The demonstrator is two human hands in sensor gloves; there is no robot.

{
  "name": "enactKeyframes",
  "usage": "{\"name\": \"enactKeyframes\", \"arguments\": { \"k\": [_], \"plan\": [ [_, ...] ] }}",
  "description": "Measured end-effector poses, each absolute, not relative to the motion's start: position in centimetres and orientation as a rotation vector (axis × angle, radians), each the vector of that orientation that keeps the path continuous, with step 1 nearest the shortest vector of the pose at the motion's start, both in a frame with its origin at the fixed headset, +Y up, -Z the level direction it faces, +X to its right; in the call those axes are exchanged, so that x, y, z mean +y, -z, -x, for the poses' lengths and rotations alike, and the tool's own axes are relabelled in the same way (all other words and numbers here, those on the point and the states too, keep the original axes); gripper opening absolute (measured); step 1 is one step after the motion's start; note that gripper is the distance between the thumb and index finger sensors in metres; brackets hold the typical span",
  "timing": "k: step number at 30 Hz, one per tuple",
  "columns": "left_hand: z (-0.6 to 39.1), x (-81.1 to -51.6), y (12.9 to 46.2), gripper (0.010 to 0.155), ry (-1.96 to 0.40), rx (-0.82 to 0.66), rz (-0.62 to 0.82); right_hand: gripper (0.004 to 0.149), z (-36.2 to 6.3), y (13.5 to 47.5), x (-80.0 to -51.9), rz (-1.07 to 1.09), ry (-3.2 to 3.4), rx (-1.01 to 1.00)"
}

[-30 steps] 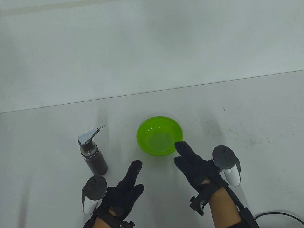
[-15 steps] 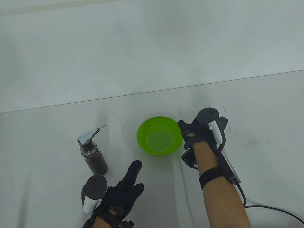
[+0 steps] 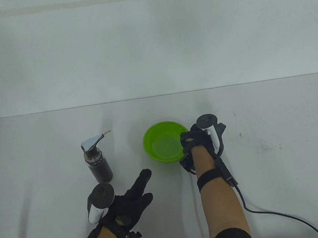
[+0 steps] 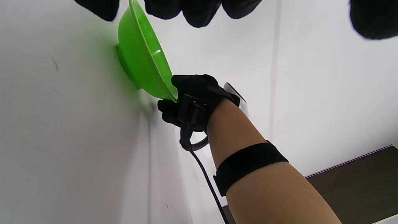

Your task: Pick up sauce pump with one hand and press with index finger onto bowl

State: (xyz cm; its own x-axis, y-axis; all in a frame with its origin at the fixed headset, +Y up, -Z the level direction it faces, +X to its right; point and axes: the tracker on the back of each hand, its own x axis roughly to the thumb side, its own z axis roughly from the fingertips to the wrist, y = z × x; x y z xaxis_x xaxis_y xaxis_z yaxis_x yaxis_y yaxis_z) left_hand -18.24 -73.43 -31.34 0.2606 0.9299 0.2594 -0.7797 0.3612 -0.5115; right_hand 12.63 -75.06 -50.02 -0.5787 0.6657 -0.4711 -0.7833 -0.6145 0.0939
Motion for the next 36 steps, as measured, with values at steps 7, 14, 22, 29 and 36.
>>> {"name": "enactKeyframes", "arguments": {
  "k": [7,14,22,29,36],
  "plan": [
    [18.3,-73.5,31.3,0.098,-1.186,-0.576,0.305,0.063,-11.9,49.9,-75.7,0.52,-2.244,0.329],
    [18.4,-73.4,31.4,0.097,-1.196,-0.574,0.294,0.053,-11.6,49.7,-75.7,0.561,-2.284,0.231],
    [18.5,-73.5,31.4,0.097,-1.203,-0.571,0.296,0.05,-12.5,48.2,-73.5,0.504,-2.213,0.116],
    [18.8,-72.6,30.8,0.095,-1.278,-0.58,0.207,0.049,-13.8,43.4,-66.3,0.303,-2.177,0.038],
    [20.0,-70.9,30.2,0.091,-1.351,-0.531,0.015,0.049,-13.9,36.8,-64.4,0.177,-2.233,0.091]
  ]
}}
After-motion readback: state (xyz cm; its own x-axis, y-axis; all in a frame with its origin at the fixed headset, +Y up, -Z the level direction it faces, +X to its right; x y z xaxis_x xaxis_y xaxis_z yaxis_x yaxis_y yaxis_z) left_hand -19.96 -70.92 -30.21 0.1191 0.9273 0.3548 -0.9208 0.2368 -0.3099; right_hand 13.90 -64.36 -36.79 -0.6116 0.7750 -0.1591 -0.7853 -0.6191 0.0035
